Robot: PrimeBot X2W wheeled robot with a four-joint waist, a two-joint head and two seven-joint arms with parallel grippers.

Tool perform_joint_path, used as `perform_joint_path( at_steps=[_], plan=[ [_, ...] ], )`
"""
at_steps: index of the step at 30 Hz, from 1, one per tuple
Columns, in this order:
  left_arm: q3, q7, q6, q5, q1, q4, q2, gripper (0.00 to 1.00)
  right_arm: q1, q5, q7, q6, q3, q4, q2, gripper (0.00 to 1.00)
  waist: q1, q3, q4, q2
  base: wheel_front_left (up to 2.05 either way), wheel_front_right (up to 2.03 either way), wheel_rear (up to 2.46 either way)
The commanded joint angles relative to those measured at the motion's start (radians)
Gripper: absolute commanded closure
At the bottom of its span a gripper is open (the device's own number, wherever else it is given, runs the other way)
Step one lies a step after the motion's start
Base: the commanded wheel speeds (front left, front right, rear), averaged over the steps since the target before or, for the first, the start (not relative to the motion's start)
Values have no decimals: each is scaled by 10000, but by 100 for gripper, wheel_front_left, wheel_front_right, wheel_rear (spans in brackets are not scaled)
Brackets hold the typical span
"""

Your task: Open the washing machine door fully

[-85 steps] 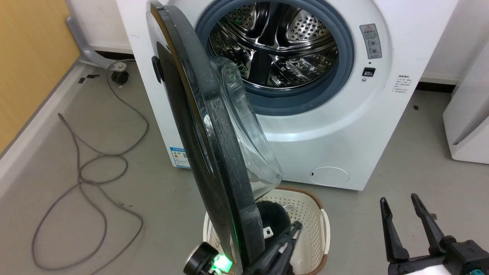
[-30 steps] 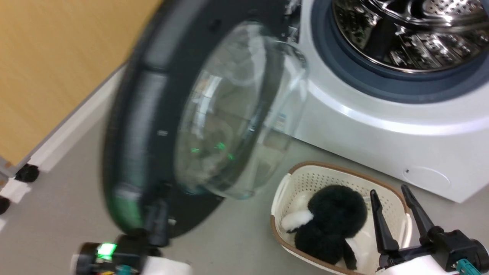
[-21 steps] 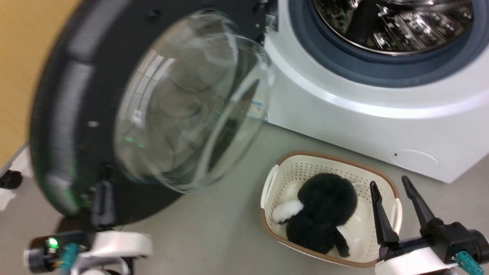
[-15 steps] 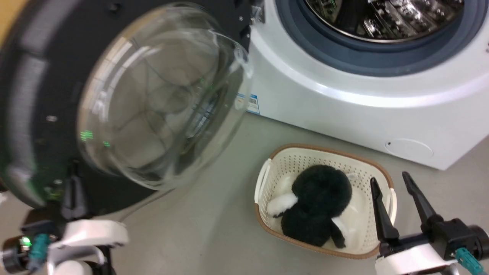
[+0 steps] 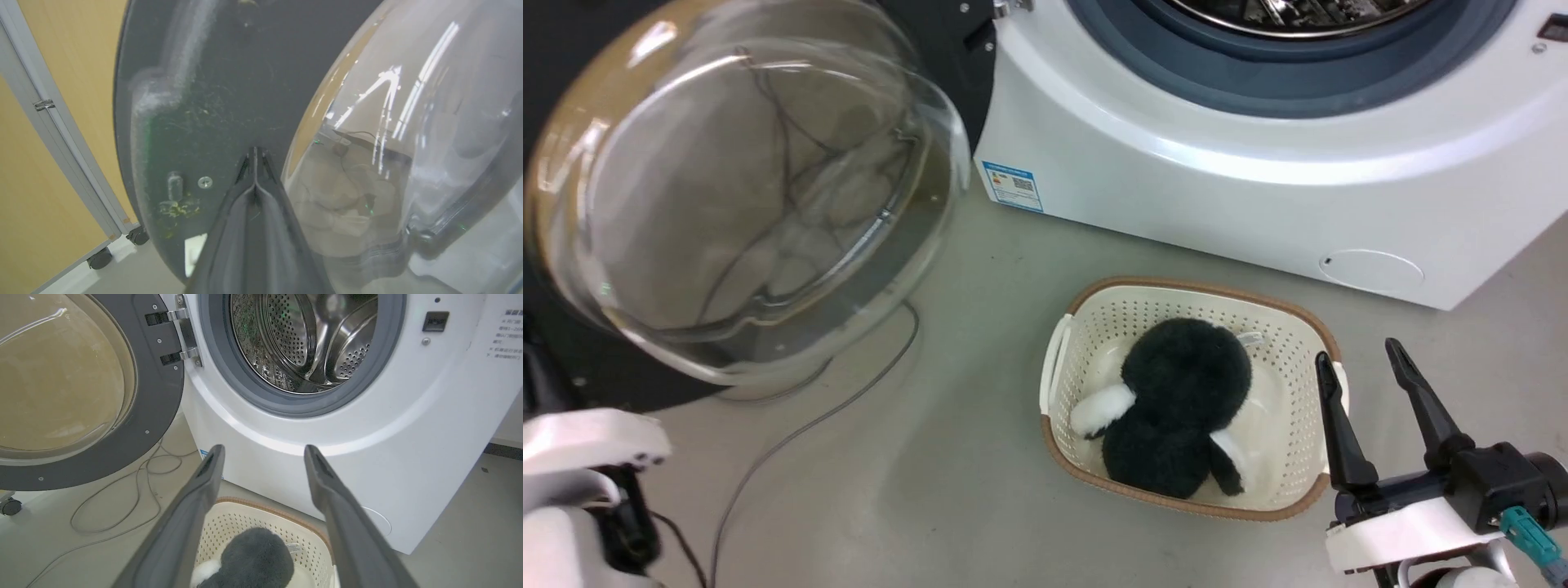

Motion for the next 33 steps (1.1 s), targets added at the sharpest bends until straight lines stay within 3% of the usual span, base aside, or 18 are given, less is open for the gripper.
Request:
perform_joint_path(
  at_steps=[1, 19, 25, 33],
  plan=[
    [234, -44, -57, 46, -323, 272, 190, 100, -141, -53, -45, 8, -8, 25, -53, 0, -1, 68, -75, 0, 0, 0, 0],
    [1344, -44, -549, 547, -2138, 2960, 1456, 100, -438, -54, -46, 8, -41, 71, -57, 0, -1, 341, -620, 0, 0, 0, 0],
    [1533, -44, -863, 751, -1660, 2576, 1424, 100, -255, 16, -46, 8, -80, 121, 17, 0, -1, -256, -744, 0, 0, 0, 0],
    [1435, -44, -1293, 1193, -402, 883, 782, 100, 97, 130, -46, 8, -464, -22, 74, 0, -1, -1388, -767, 0, 0, 0, 0]
  ],
)
